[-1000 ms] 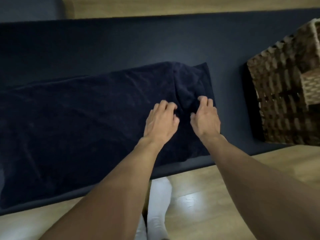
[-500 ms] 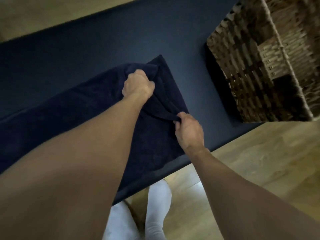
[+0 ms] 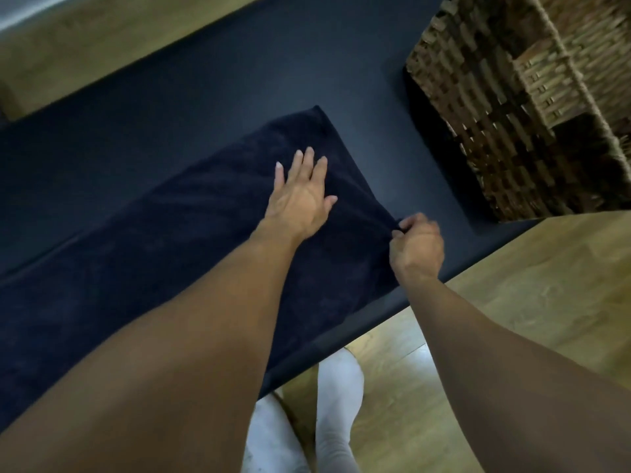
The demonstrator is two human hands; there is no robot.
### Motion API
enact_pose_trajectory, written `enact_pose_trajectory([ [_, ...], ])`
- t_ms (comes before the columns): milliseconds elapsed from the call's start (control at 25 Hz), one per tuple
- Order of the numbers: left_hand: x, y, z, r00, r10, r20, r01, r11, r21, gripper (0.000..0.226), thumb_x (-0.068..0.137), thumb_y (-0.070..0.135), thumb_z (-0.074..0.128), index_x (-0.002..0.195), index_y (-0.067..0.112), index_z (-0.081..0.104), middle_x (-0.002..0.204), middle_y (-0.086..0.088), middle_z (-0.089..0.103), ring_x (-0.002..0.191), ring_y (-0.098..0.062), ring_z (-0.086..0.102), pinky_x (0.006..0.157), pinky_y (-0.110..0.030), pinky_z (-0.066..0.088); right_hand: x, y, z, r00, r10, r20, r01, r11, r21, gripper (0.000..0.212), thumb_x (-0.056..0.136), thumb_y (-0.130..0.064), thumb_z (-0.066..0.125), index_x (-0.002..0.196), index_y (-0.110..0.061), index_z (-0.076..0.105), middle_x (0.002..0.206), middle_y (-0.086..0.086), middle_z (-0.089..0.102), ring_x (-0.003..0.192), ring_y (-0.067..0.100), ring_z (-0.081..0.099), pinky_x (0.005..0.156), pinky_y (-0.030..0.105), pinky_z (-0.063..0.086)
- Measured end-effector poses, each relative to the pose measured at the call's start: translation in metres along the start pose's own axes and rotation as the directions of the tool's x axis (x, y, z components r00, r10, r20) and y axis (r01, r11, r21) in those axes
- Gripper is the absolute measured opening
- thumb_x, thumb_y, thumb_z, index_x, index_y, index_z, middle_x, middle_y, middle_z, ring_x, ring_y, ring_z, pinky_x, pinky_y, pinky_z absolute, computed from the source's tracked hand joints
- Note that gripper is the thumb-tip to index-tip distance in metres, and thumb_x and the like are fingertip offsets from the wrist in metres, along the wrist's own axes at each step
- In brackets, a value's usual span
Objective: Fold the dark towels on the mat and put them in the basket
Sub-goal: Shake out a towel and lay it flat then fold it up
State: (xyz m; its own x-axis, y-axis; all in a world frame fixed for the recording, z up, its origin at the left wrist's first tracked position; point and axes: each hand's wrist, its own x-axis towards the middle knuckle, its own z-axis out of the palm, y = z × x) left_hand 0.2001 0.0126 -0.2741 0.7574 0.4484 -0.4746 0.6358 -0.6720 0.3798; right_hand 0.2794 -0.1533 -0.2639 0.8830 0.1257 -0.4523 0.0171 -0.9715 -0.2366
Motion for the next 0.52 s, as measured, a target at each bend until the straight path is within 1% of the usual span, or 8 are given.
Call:
enact_pose_trajectory([
  [40,-0.006,-0.004,0.005,0.999,-0.019,-0.027,0.017,0.998,-0.066,0.066,0.104,0.033,0.041,0.157,0.013,0.007,0.166,-0.007,-0.005,0.152,-0.021,-0.006,0.124,-0.042,0.000,-0.007,-0.007,0.001,0.984,-0.169,-0.058,0.166,0.985,-0.039,0.020,0.092,-0.012,0.058,0.112,-0.015,0.059,0.121,0.009,0.054,0.106,0.031,0.057,0.094,0.040,0.045],
  [80,-0.012,-0.010,0.008,0.996,-0.060,-0.065,0.049,0.987,-0.153,0.066,0.105,0.031,0.040,0.157,0.013,0.005,0.166,-0.007,-0.006,0.152,-0.020,-0.005,0.124,-0.039,0.003,-0.016,-0.016,0.005,0.923,-0.378,-0.071,0.376,0.926,-0.046,0.027,0.090,-0.009,0.058,0.117,-0.015,0.059,0.127,0.008,0.053,0.108,0.031,0.057,0.095,0.041,0.046],
  [160,-0.029,-0.027,0.008,0.974,-0.165,-0.153,0.132,0.970,-0.204,0.063,0.105,0.031,0.038,0.157,0.013,0.007,0.166,-0.008,-0.003,0.153,-0.022,0.000,0.123,-0.038,0.006,-0.036,-0.038,0.019,0.705,-0.706,0.068,0.709,0.703,-0.049,0.039,0.091,-0.009,0.057,0.130,-0.013,0.055,0.140,0.009,0.050,0.123,0.031,0.052,0.102,0.043,0.044],
  [200,-0.041,-0.040,0.008,0.961,-0.215,-0.177,0.184,0.967,-0.177,0.062,0.105,0.032,0.037,0.157,0.013,0.008,0.166,-0.009,0.000,0.153,-0.023,0.001,0.123,-0.039,0.004,-0.049,-0.051,0.028,0.599,-0.782,0.175,0.799,0.599,-0.057,0.043,0.094,-0.011,0.056,0.137,-0.011,0.051,0.147,0.011,0.045,0.134,0.030,0.045,0.109,0.044,0.039],
  [240,-0.054,-0.056,0.007,0.946,-0.268,-0.184,0.241,0.958,-0.155,0.062,0.106,0.034,0.035,0.157,0.013,0.009,0.165,-0.010,0.001,0.153,-0.025,0.002,0.124,-0.041,0.002,-0.061,-0.063,0.037,0.519,-0.804,0.291,0.849,0.523,-0.070,0.047,0.097,-0.015,0.052,0.144,-0.010,0.045,0.153,0.012,0.038,0.142,0.030,0.034,0.115,0.046,0.032],
  [320,-0.082,-0.091,0.008,0.898,-0.400,-0.184,0.373,0.913,-0.166,0.061,0.106,0.036,0.034,0.157,0.014,0.011,0.165,-0.011,0.003,0.152,-0.026,0.002,0.123,-0.044,0.002,-0.077,-0.084,0.054,0.431,-0.776,0.462,0.894,0.435,-0.103,0.052,0.104,-0.025,0.040,0.153,-0.015,0.028,0.163,0.008,0.019,0.151,0.027,0.013,0.122,0.046,0.016],
  [440,-0.139,-0.158,0.011,0.762,-0.629,-0.155,0.587,0.772,-0.245,0.061,0.106,0.039,0.033,0.158,0.015,0.010,0.166,-0.009,0.000,0.152,-0.026,-0.001,0.123,-0.050,0.003,-0.099,-0.124,0.089,0.282,-0.775,0.565,0.958,0.258,-0.125,0.055,0.106,-0.036,0.030,0.157,-0.024,0.014,0.166,0.001,0.001,0.152,0.024,-0.002,0.123,0.048,0.005],
  [520,-0.176,-0.206,0.016,0.681,-0.724,-0.111,0.685,0.683,-0.254,0.063,0.105,0.042,0.030,0.158,0.018,0.004,0.166,-0.004,-0.007,0.152,-0.024,-0.006,0.122,-0.055,0.004,-0.107,-0.144,0.115,0.237,-0.743,0.626,0.971,0.165,-0.171,0.059,0.105,-0.045,0.026,0.157,-0.028,0.005,0.165,-0.004,-0.007,0.152,0.022,-0.008,0.122,0.051,0.000],
])
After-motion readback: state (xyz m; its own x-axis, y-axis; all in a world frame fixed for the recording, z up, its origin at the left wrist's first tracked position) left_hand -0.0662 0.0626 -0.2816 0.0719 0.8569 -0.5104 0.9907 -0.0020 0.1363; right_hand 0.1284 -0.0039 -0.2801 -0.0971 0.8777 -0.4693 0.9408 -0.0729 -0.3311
